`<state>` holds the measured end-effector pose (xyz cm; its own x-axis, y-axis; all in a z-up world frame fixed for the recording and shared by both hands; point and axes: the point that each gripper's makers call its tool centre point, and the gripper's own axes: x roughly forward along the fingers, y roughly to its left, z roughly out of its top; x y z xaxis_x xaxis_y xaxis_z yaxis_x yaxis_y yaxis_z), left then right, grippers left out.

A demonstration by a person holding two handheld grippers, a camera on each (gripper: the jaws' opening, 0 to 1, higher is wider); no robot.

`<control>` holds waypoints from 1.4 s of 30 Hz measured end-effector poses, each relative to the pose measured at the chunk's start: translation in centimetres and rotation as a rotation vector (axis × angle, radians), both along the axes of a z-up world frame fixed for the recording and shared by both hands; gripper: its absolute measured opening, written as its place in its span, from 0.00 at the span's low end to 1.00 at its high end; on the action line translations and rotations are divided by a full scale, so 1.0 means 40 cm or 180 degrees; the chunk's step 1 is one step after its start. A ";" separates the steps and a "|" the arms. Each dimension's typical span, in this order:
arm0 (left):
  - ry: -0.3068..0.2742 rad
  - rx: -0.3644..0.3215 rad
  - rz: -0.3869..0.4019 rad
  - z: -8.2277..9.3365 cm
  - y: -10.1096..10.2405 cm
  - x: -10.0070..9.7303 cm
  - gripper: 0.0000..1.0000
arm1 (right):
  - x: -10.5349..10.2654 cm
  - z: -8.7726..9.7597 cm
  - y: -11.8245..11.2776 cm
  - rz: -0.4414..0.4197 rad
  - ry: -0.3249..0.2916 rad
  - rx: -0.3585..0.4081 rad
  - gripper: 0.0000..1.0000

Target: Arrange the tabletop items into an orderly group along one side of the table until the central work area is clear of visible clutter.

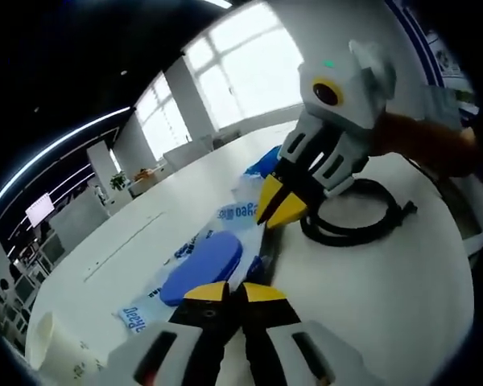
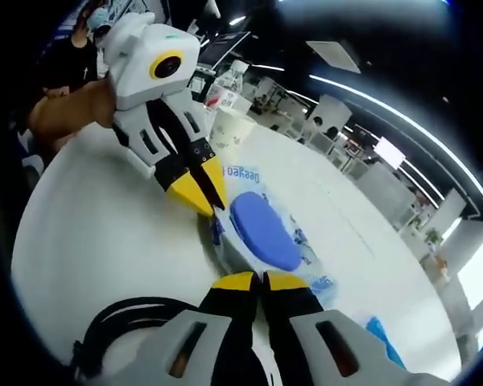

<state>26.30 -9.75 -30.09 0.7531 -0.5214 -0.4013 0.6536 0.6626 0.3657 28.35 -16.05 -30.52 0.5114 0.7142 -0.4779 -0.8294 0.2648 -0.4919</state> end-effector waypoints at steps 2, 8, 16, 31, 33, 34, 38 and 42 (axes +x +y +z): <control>-0.0001 -0.0059 0.0013 0.005 0.000 -0.002 0.07 | 0.000 0.003 -0.002 -0.0004 0.0013 0.0021 0.04; 0.0013 -0.0135 0.0027 0.010 0.006 -0.014 0.10 | -0.017 0.008 0.000 0.0030 0.0058 0.0013 0.08; -0.0039 -0.0353 -0.0031 0.064 0.024 -0.058 0.15 | -0.056 0.090 -0.051 -0.0095 0.0118 0.0361 0.21; 0.0163 -0.0638 -0.0033 0.070 0.081 -0.058 0.38 | -0.102 0.073 -0.121 -0.0257 0.0331 0.0470 0.41; 0.0168 -0.0685 -0.0054 0.070 0.077 -0.085 0.38 | -0.105 0.076 -0.121 -0.0257 0.0330 0.0488 0.41; 0.0166 -0.0697 -0.0057 0.071 0.078 -0.086 0.38 | -0.108 0.077 -0.121 -0.0255 0.0360 0.0509 0.41; 0.0149 -0.0746 -0.0032 0.077 0.092 -0.094 0.41 | -0.119 0.078 -0.121 -0.0256 0.0423 0.0548 0.43; 0.0123 -0.0837 -0.0036 0.082 0.100 -0.115 0.44 | -0.125 0.064 -0.133 -0.0346 0.0504 0.0495 0.46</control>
<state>21.71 -5.75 -26.81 0.7333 -0.6199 -0.2795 0.6717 0.7241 0.1566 23.36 -21.38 -27.96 0.5168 0.7303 -0.4468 -0.8554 0.4192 -0.3043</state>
